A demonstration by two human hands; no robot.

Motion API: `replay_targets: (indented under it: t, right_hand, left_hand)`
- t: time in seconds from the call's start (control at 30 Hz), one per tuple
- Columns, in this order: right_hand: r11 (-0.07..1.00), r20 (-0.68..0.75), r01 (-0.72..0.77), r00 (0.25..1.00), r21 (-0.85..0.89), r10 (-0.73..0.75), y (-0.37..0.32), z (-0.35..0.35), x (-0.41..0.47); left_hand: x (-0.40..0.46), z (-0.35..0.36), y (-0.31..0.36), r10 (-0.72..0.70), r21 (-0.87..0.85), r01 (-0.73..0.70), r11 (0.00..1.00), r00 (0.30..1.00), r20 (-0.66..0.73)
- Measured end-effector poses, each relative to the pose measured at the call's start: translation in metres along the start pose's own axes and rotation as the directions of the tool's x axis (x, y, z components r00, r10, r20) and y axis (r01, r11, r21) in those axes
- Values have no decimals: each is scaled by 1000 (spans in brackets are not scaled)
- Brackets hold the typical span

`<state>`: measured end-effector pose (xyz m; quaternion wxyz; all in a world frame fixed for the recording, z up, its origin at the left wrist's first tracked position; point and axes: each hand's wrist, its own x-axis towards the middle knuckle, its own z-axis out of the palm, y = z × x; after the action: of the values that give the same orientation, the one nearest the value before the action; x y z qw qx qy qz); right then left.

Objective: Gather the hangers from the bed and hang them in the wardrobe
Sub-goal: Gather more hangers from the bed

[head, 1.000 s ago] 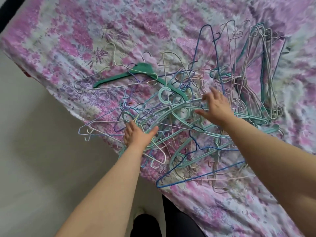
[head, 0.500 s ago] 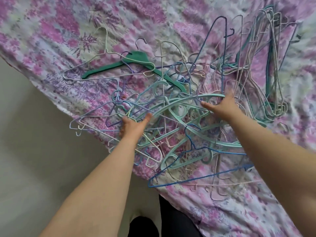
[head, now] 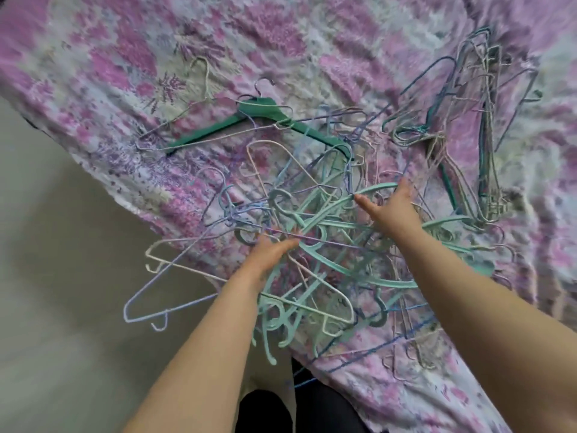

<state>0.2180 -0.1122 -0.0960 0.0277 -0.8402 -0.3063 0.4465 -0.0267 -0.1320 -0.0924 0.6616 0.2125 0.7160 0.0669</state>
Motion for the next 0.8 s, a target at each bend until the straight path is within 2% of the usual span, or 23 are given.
replay_targets:
  t: [0.1, 0.2, 0.27, 0.4, 0.47, 0.5, 0.6, 0.73, 0.8]
  right_hand:
    - [999, -15, 16, 1000, -30, -17, -17, 3, -19]
    - [999, 0, 34, 999, 2, -34, -31, 10, -44]
    - [999, -12, 45, 999, 26, -45, -36, 12, -59]
    - [990, -112, 135, 985, 39, -129, -47, 17, -88]
    - [983, -96, 183, 978, -28, -184, -60, 24, -99]
    - [979, -73, 190, 978, -71, -195, -65, 26, -104]
    - [973, 4, 200, 980, -113, -201, -70, 26, -110]
    - [957, -18, 288, 958, 37, -287, -48, 24, -117]
    - [940, -10, 314, 949, 130, -315, -38, 25, -125]
  left_hand:
    - [-23, 1, 16, 64, -32, -60, 998, 990, 129]
    - [-41, 6, 29, 141, -15, -140, 990, 988, 57]
    - [-51, 3, 39, 158, 103, -161, 982, 987, 33]
    - [-66, -11, 46, 89, 202, -146, 969, 960, 267]
    - [-86, -6, 46, 171, 137, -224, 965, 932, 319]
    - [-95, 1, 46, 204, 95, -242, 966, 932, 298]
    - [-99, 16, 47, 143, 76, -152, 985, 983, 118]
    - [-101, 11, 55, 157, 100, -149, 984, 985, -76]
    - [-101, 10, 57, 164, 118, -157, 980, 985, -49]
